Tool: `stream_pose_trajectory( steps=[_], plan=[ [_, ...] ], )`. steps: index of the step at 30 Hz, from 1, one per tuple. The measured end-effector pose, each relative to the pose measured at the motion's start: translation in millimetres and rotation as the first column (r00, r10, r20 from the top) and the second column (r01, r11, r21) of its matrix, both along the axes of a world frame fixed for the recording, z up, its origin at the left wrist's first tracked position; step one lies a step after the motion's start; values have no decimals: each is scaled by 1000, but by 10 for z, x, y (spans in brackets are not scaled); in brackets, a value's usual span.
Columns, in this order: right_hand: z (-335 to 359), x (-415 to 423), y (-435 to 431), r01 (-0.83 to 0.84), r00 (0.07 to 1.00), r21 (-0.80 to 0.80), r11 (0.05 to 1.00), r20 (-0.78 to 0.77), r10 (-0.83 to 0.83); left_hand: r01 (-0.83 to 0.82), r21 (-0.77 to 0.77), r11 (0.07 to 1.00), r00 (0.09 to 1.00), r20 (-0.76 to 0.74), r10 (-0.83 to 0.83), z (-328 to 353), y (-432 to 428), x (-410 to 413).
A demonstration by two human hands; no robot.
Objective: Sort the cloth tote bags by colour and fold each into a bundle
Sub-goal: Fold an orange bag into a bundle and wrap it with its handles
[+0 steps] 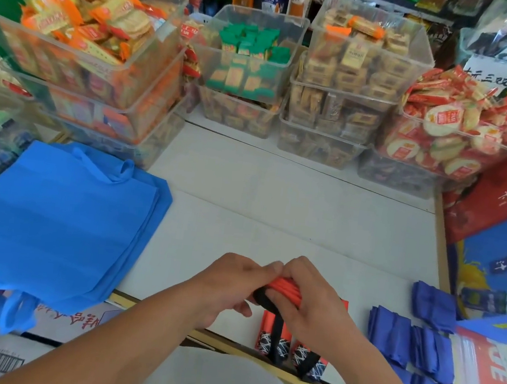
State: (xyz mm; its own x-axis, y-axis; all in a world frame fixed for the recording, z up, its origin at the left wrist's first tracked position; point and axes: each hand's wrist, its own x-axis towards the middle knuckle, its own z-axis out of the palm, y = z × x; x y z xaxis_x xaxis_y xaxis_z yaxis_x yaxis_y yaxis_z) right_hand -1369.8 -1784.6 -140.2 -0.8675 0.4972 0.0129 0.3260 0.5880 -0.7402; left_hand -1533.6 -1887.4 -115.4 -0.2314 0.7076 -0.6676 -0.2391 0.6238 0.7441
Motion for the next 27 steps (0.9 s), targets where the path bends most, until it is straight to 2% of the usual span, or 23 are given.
stream_pose_trajectory(
  steps=[2, 4, 5, 7, 10, 12, 15, 17, 20, 21, 23, 27],
  plan=[
    [75, -14, -36, 69, 998, -164, 984, 0, -70, -42, 23, 999, 998, 46, 41, -21, -23, -30],
    [137, -13, -70, 179, 979, -378, 908, -25, -203, -82, 56, 995, 985, 155, 73, -20, -55, -85],
    [153, -10, -87, 211, 966, -420, 882, -46, -253, -92, 72, 993, 977, 200, 76, -12, -65, -106],
    [178, -7, -121, 229, 951, -447, 865, -88, -297, -93, 99, 991, 968, 240, 67, -9, -76, -127],
    [185, -33, -153, 235, 946, -416, 879, -112, -306, -77, 114, 990, 975, 214, 51, -35, -75, -148],
    [162, -46, -147, 242, 948, -387, 890, -103, -303, -70, 125, 990, 991, 119, 55, -58, -56, -146],
    [121, -40, -121, 275, 942, -410, 870, -64, -328, -20, 165, 986, 984, -172, 49, -88, -24, -71],
    [110, -57, -120, 296, 939, -403, 866, -43, -341, 50, 222, 974, 924, -381, 39, -87, -14, 2],
    [128, -112, -102, 324, 933, -389, 862, -22, -360, 179, 237, 955, 772, -635, 13, -100, 11, 64],
    [138, -123, -87, 342, 925, -386, 857, -24, -380, 196, 235, 952, 751, -661, 9, -95, 26, 62],
    [136, -116, -56, 382, 904, -373, 846, -40, -426, 165, 240, 957, 788, -615, 19, -83, 67, 19],
    [37, -33, -39, 407, 877, -499, 765, -20, -479, 68, 196, 978, 821, -568, 57, -141, 129, -85]
  ],
)
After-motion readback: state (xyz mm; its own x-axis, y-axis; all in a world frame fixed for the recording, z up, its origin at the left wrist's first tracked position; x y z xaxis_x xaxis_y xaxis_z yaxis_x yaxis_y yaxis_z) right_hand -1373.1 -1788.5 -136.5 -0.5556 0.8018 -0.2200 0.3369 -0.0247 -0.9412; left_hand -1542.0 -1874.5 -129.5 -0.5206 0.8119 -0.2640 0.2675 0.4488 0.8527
